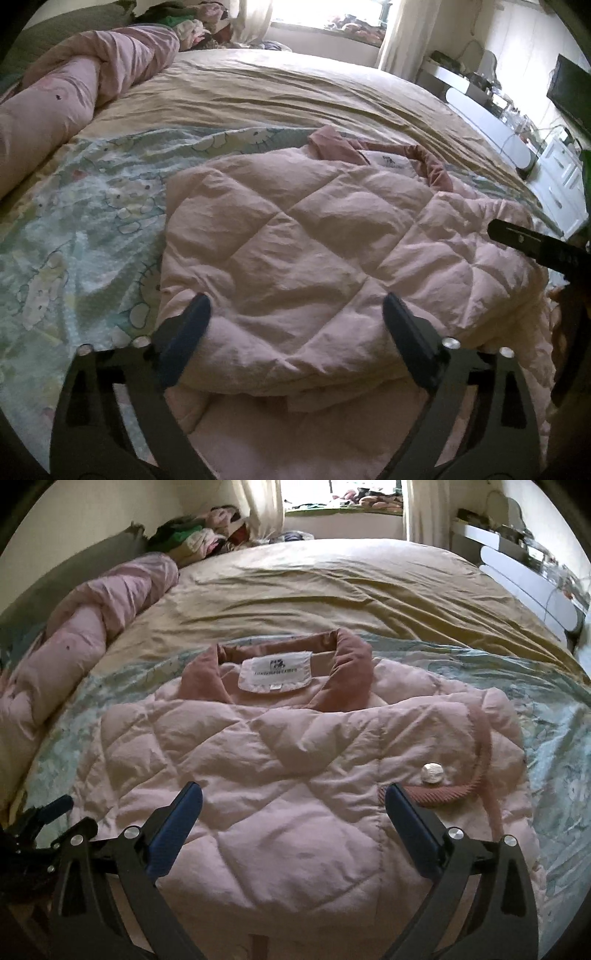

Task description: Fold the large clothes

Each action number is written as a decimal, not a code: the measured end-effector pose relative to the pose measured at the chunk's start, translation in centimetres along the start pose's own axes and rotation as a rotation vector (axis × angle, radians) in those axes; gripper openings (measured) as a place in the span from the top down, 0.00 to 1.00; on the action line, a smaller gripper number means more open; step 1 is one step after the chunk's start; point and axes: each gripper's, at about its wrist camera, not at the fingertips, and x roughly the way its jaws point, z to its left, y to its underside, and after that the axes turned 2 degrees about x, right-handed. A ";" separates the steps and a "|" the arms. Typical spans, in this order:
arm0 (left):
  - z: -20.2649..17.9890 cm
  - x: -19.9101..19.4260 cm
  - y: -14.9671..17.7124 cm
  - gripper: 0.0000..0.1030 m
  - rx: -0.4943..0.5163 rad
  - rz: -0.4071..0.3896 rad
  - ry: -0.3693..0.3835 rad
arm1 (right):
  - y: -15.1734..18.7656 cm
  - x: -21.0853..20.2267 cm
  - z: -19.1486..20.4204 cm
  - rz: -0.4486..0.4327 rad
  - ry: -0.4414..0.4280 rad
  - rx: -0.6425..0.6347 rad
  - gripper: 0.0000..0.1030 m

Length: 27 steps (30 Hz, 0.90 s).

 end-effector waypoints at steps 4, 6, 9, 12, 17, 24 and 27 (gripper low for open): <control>0.2 -0.6 -0.4 0.09 -0.026 -0.008 0.013 | 0.1 -0.7 -0.4 -0.006 -0.019 0.026 0.04; 0.4 -0.9 -0.5 0.09 -0.037 -0.011 0.012 | 0.1 -1.0 -0.4 -0.010 -0.020 0.025 0.04; 0.4 -1.4 -0.7 0.09 -0.034 -0.017 -0.007 | 0.3 -1.8 -0.4 -0.026 -0.030 0.028 0.04; 0.2 -2.0 -0.9 0.09 -0.027 -0.023 -0.027 | 0.4 -2.6 -0.2 -0.037 -0.038 0.026 0.04; -0.4 -3.4 -1.3 0.09 -0.006 -0.041 -0.028 | 0.5 -3.9 0.1 -0.051 -0.049 0.024 0.04; -0.6 -5.0 -1.6 0.09 -0.003 -0.062 -0.025 | 0.6 -5.8 0.4 -0.078 -0.061 0.021 0.04; -0.6 -5.8 -1.7 0.09 -0.007 -0.078 -0.023 | 0.7 -6.6 0.6 -0.087 -0.065 0.019 0.04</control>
